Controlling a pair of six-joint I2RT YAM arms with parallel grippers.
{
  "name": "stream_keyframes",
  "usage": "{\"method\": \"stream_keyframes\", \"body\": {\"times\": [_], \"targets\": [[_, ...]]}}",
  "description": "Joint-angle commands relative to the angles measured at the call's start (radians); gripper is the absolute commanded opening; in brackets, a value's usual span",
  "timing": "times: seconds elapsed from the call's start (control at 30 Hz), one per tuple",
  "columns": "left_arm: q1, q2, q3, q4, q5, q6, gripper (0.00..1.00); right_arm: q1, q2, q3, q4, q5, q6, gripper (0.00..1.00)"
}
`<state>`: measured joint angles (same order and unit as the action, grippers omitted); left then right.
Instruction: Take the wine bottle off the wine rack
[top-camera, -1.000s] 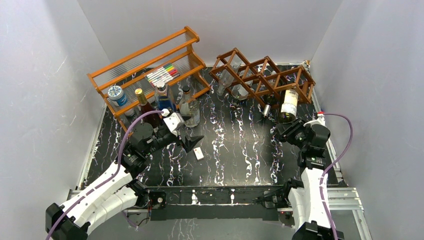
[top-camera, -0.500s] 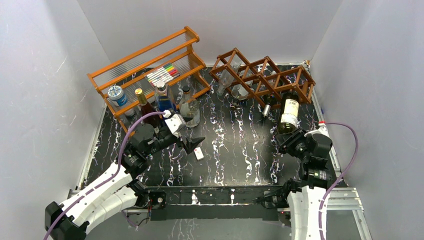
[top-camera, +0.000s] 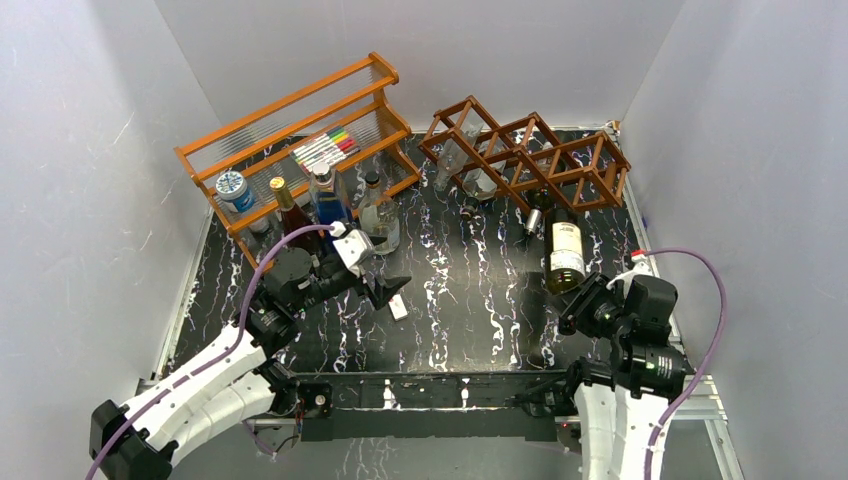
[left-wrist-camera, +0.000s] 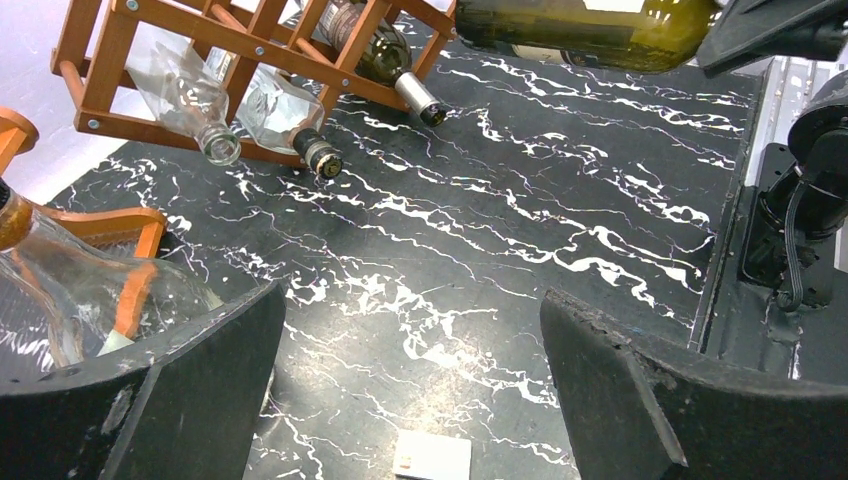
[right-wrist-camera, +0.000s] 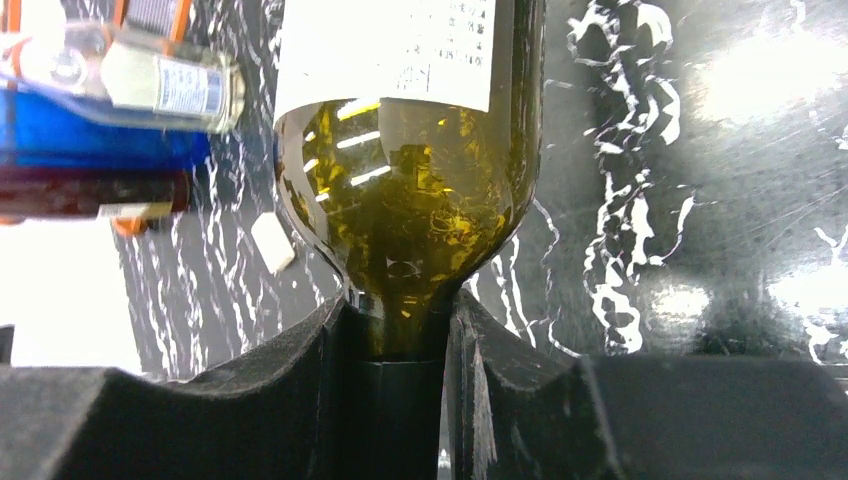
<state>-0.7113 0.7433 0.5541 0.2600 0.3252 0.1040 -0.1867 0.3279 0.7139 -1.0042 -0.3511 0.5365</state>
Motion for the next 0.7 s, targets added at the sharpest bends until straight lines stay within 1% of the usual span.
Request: {"method": "stream_keyframes", "body": {"times": [0.0,0.03,0.13,0.27,0.4,0.47,0.57,0.67], "targets": [[-0.007,0.015,0.009,0.013,0.011,-0.009,0.98,0.001,0.072,0.122,0.001,-0.175,-0.160,0.00],[-0.006,0.022,0.013,0.021,0.009,-0.041,0.98,0.013,0.097,0.127,-0.027,-0.196,-0.189,0.00],[-0.006,0.041,0.032,0.059,0.029,-0.109,0.98,0.071,0.137,0.128,-0.058,-0.271,-0.199,0.00],[-0.007,0.102,0.103,0.029,0.106,-0.191,0.98,0.176,0.196,0.191,-0.108,-0.244,-0.225,0.00],[-0.009,0.166,0.140,0.073,0.197,-0.281,0.97,0.302,0.289,0.202,-0.099,-0.253,-0.229,0.00],[-0.012,0.216,0.166,0.092,0.210,-0.317,0.96,0.361,0.357,0.198,-0.093,-0.237,-0.238,0.00],[-0.037,0.298,0.220,0.077,0.182,-0.309,0.95,0.490,0.511,0.212,-0.108,-0.201,-0.257,0.00],[-0.096,0.359,0.259,0.046,0.117,-0.249,0.94,0.518,0.608,0.278,-0.104,-0.199,-0.271,0.00]]}}
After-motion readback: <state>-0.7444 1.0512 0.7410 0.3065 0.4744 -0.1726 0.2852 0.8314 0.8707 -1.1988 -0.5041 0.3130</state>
